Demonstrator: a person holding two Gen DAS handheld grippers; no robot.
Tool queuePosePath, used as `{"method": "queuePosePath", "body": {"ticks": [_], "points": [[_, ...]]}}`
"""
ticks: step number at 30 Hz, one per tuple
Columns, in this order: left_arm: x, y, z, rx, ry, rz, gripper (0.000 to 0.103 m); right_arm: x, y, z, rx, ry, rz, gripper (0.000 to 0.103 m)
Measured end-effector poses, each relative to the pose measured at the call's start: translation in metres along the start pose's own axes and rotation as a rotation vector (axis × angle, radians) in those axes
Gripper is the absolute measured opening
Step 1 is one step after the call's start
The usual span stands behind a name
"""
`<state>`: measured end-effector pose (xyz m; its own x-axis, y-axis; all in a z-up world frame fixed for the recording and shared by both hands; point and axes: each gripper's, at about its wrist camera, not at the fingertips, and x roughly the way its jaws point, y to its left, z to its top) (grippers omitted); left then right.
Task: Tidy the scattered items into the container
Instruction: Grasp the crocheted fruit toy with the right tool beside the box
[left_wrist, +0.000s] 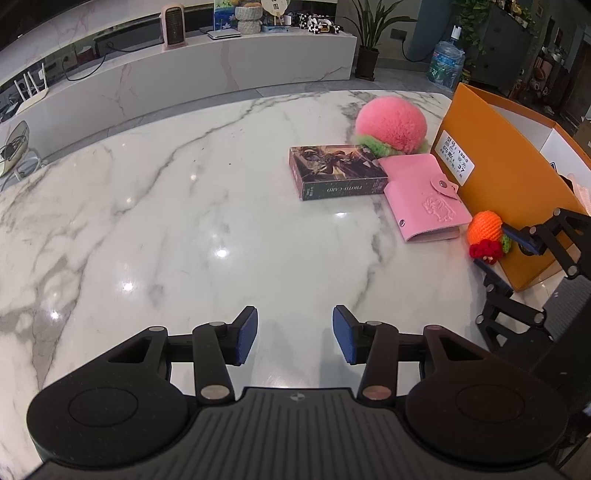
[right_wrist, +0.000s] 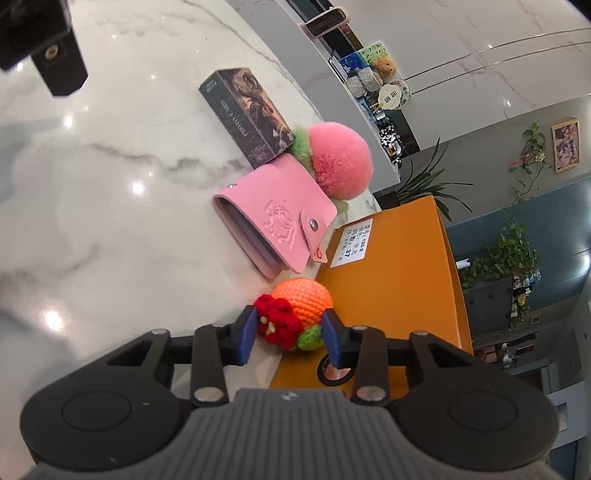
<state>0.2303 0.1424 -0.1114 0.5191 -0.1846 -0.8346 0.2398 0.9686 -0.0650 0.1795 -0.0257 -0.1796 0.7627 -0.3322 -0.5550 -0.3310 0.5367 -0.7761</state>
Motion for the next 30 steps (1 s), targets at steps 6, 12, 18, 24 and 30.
{"method": "queuePosePath", "body": {"ticks": [6,12,18,24,30], "points": [[0.0,-0.006,0.007,0.022,-0.009,-0.029,0.053,-0.019,-0.008,-0.002,0.05,-0.042,0.075,0.006],[0.001,-0.015,0.024,0.063,-0.031,-0.044,0.053,-0.038,-0.039,0.007,0.152,-0.118,0.124,0.0],[0.002,-0.024,0.049,0.104,-0.068,-0.042,0.053,-0.05,-0.087,0.011,0.292,-0.188,0.177,0.0],[0.006,-0.034,0.058,0.131,-0.081,-0.039,0.053,-0.038,-0.078,0.008,0.227,-0.132,0.274,0.009],[0.019,-0.03,0.048,0.127,-0.032,-0.03,0.053,-0.02,-0.054,0.009,0.176,-0.101,0.277,0.053]]}}
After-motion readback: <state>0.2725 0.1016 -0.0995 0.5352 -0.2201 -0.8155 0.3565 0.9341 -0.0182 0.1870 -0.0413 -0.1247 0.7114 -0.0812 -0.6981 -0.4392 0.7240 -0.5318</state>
